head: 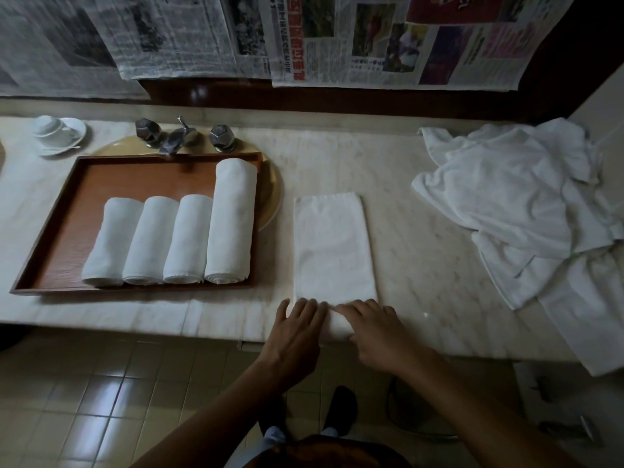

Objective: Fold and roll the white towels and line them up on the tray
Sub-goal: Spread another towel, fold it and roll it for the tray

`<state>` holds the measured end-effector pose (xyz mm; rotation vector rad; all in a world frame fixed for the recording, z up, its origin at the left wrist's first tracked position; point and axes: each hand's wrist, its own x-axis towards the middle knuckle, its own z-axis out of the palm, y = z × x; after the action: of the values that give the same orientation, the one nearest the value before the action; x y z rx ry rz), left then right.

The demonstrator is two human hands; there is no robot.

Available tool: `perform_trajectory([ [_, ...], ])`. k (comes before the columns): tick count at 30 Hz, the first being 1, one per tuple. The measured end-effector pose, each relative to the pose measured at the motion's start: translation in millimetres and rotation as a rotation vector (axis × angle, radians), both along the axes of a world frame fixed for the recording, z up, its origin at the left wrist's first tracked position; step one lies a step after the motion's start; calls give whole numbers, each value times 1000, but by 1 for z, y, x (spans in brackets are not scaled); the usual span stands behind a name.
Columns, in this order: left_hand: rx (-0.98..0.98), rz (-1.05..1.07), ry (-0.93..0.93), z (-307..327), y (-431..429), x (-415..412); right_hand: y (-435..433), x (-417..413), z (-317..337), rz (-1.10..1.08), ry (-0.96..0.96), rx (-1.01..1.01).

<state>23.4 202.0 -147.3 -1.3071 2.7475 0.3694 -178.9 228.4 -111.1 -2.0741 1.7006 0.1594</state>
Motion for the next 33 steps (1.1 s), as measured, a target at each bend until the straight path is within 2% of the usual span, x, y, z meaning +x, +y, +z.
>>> perform_trajectory([
  [8, -27, 118, 55, 5, -3, 23, -7, -2, 6, 36, -38, 115],
  [12, -42, -31, 89, 0, 12, 3, -17, -2, 14, 1, -47, 194],
  [15, -29, -42, 115, -4, 7, -1, -25, -1, 21, 11, 12, 223],
  [17, 39, -38, 113, 0, -1, 0, -23, 1, 23, -20, 18, 169],
  [21, 168, -32, 156, 14, -23, -1, 6, 8, 14, -123, -54, -181],
  [23, 246, -4, 150, 19, -37, -3, 25, 15, -1, -142, -29, -297],
  [26, 325, 54, 184, 23, -49, -4, 35, 20, -17, -118, 46, -315],
  [33, 394, 307, 442, 13, -38, 6, 17, 12, -29, -70, 110, -290],
])
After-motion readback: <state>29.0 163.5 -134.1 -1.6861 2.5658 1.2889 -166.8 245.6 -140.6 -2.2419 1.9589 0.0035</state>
